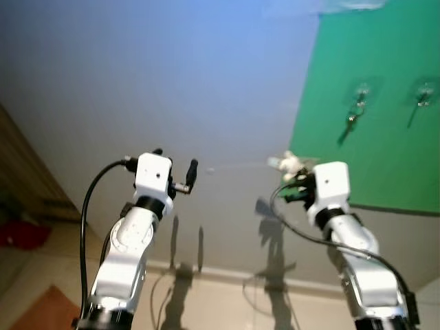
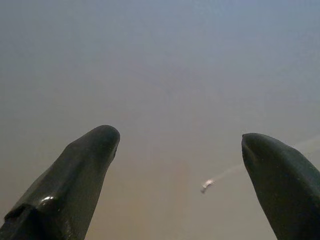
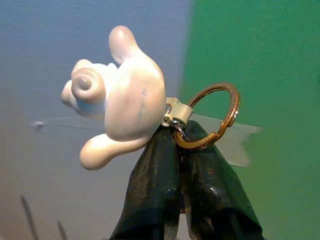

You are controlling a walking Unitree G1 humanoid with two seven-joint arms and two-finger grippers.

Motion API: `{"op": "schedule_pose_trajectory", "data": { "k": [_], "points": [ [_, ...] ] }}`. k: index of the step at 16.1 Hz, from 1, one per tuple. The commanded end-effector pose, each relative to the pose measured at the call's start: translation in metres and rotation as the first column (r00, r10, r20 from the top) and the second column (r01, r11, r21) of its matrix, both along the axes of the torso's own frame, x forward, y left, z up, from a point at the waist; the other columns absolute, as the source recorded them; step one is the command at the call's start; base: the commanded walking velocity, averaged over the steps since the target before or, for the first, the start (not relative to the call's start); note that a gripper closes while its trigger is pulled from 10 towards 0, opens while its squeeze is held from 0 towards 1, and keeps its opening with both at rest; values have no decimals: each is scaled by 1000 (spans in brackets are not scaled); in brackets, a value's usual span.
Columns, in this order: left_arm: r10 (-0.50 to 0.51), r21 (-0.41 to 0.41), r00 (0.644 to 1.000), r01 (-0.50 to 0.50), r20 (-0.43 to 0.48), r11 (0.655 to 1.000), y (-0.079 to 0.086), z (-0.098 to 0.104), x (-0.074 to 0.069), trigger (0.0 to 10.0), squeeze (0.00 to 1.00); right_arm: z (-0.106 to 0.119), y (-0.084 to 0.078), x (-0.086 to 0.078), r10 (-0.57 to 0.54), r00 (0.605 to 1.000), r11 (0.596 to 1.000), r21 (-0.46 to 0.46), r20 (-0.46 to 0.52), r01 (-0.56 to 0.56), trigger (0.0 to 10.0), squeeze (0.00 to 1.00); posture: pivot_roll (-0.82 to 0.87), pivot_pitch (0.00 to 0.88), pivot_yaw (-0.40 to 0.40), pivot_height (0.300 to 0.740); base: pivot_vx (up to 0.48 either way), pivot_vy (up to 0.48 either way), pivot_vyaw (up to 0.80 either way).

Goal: Hang keys on a hook

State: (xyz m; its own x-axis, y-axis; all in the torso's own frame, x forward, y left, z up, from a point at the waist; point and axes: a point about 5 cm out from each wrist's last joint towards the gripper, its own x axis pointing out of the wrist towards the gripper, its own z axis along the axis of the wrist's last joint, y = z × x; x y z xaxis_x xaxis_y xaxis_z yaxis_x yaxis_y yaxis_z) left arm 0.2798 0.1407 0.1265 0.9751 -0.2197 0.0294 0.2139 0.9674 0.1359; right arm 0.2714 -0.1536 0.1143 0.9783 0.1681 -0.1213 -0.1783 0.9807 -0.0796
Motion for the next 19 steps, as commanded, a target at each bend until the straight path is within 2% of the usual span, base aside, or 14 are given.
{"op": "schedule_pose_trajectory", "data": {
  "k": [1,10,12,17,19],
  "points": [
    [10,20,1000,-11,3,1000,5,1,1,10000,0,5,3,1,9,1000,1000,20,24,-10,10000,0,-65,0,47,740,0,-442,0],
    [-7,23,1000,7,4,1000,1,2,7,10000,0,35,10,-1,107,982,993,39,157,-115,10000,0,-84,0,59,740,0,-445,0],
    [4,22,1000,-4,0,1000,2,1,7,10000,0,46,15,1,187,964,982,-24,187,-186,10000,0,-75,0,50,740,0,-446,0],
    [4,32,1000,-4,11,999,1,4,9,10000,0,56,23,2,222,951,974,-1,217,-227,10000,0,-64,0,48,740,0,-448,0],
    [-50,27,998,49,29,998,-3,15,14,10000,0,56,25,3,218,953,972,37,210,-231,10000,0,-56,0,49,740,0,-126,0]
  ]
}}
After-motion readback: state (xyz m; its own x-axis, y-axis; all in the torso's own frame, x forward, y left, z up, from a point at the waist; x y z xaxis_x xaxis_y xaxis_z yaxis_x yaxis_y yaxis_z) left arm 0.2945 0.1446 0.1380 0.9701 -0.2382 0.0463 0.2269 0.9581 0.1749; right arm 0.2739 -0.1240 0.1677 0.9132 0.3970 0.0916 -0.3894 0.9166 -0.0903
